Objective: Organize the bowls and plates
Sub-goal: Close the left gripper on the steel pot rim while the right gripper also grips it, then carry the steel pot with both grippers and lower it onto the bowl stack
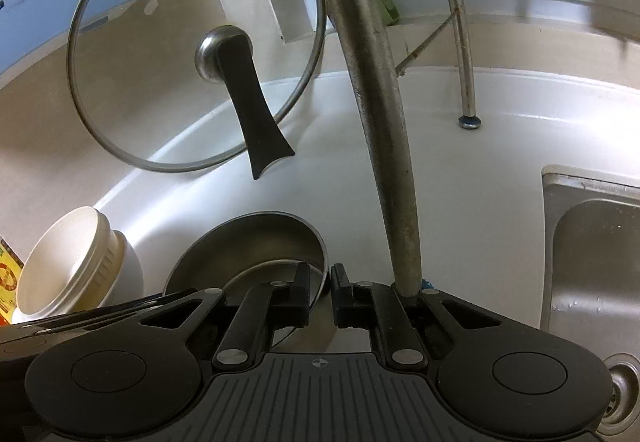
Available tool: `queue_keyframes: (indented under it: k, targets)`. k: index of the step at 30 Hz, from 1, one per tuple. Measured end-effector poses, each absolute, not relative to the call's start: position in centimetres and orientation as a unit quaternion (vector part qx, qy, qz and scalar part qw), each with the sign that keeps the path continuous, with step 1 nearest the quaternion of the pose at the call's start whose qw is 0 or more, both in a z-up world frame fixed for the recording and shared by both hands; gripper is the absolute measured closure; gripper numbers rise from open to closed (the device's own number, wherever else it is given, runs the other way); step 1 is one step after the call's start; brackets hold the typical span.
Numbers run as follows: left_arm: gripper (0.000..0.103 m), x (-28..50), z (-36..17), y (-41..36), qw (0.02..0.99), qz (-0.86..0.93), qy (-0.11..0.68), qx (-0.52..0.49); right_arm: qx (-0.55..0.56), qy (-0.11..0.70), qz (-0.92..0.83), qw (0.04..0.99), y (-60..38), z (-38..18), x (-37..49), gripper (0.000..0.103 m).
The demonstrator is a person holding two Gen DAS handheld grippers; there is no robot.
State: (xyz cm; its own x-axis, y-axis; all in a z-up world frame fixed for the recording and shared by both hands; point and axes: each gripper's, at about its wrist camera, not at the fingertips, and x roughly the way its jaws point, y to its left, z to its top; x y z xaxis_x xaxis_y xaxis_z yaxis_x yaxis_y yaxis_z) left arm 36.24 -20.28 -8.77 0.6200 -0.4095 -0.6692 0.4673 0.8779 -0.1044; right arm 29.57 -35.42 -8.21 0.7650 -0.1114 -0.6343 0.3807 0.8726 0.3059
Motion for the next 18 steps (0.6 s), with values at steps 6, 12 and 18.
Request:
queue_keyframes:
  k: [6,12,18]
  targets:
    - [0.091,36.1,-8.8,-20.3,0.899,-0.245,0.359,0.044,0.212,0.319,-0.133,0.914,-35.4,-8.2,29.6,0.093]
    - [0.091,35.8,-8.6,-20.1,0.9,-0.244,0.359,0.042,0.211,0.318,-0.127,0.915,-35.2,-7.8,29.5,0.093]
    - [0.091,34.6,-8.1,-19.4,0.9,-0.246,0.357,0.035,0.215,0.318,-0.12,0.916,-35.0,-7.2,28.6,0.093]
